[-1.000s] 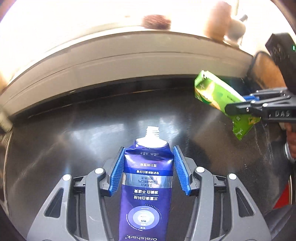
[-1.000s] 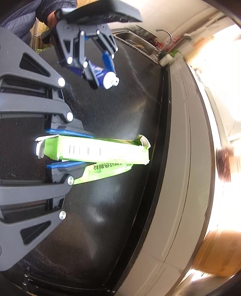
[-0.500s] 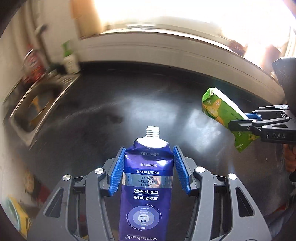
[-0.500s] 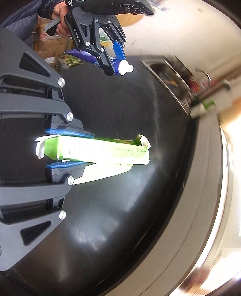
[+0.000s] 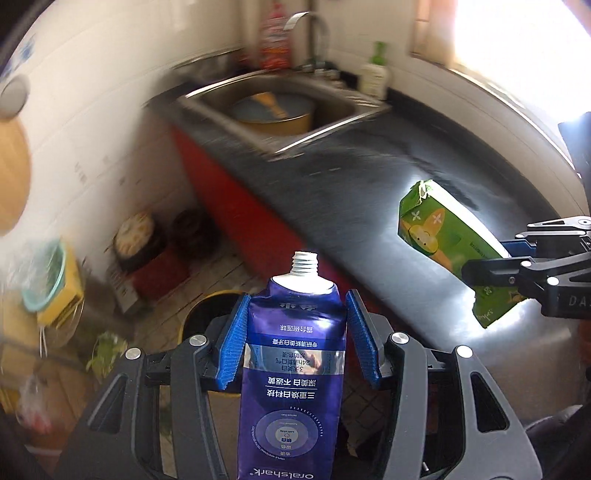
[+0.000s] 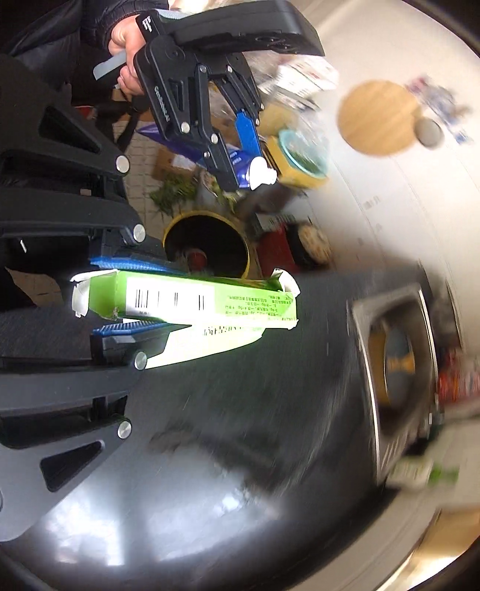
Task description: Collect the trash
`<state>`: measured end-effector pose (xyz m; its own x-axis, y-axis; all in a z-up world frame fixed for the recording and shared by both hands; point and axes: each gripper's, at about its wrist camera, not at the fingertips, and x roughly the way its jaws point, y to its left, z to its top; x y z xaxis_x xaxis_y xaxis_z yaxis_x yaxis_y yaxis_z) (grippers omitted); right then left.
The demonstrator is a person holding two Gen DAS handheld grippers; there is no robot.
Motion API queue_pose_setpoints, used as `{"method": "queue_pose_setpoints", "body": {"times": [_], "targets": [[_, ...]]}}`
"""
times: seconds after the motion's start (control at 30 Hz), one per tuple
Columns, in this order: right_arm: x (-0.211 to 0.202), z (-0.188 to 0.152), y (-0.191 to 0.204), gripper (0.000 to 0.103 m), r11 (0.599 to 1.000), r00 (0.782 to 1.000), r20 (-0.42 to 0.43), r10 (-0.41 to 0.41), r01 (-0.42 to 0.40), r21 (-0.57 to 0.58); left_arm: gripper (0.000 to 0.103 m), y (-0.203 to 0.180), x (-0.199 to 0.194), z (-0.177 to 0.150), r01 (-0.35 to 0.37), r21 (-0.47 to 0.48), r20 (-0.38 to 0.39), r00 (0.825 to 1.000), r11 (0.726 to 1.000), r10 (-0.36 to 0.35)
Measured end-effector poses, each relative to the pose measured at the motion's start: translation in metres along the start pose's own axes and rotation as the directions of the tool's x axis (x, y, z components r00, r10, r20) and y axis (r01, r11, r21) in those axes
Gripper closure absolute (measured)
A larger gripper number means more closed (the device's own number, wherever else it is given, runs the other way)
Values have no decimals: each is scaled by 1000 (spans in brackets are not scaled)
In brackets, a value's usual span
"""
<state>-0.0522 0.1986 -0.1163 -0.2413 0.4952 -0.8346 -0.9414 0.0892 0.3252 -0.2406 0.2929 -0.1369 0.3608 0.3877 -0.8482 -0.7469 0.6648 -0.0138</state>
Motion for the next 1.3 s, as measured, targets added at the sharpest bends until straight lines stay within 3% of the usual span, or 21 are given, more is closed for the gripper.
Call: {"method": "queue_pose_setpoints", "body": {"times": [0.17, 0.3, 0.47, 0.67, 0.7, 0.73, 0.8, 1.1, 1.3], "targets": [[72, 40, 73, 80, 988, 989, -109, 99, -110, -103, 52, 70, 15, -30, -48, -135, -19, 999, 990, 45], [131, 66, 110, 80, 983, 973, -189, 134, -155, -99, 52, 114, 42, -46, -58, -224, -37, 998, 973, 51], [200, 94, 128, 80, 985, 946, -288, 152, -170, -39, 52, 160, 83, -55, -21, -374, -30, 999, 927, 11], [249, 112, 129, 79, 988, 927, -353, 126, -148, -37, 51, 181, 118, -55, 1, -414, -39, 999, 910, -19], [251, 113, 126, 77, 989, 925, -359, 122, -145, -36, 42, 184, 123, -56, 6, -419, -41, 999, 908, -25], [257, 114, 127, 74, 989, 922, -367, 123, -146, -34, 22, 186, 126, -57, 0, -425, -49, 999, 905, -23], [265, 117, 126, 36, 990, 919, -381, 103, -130, -47, 16, 191, 132, -59, -18, -430, -50, 999, 903, -4], [244, 111, 104, 33, 991, 928, -355, 112, -131, -29, 16, 179, 121, -58, -53, -383, -74, 997, 922, 27], [178, 100, 73, 30, 992, 958, -257, 127, -127, 17, 13, 133, 94, -20, -60, -248, -72, 996, 967, 43]]}}
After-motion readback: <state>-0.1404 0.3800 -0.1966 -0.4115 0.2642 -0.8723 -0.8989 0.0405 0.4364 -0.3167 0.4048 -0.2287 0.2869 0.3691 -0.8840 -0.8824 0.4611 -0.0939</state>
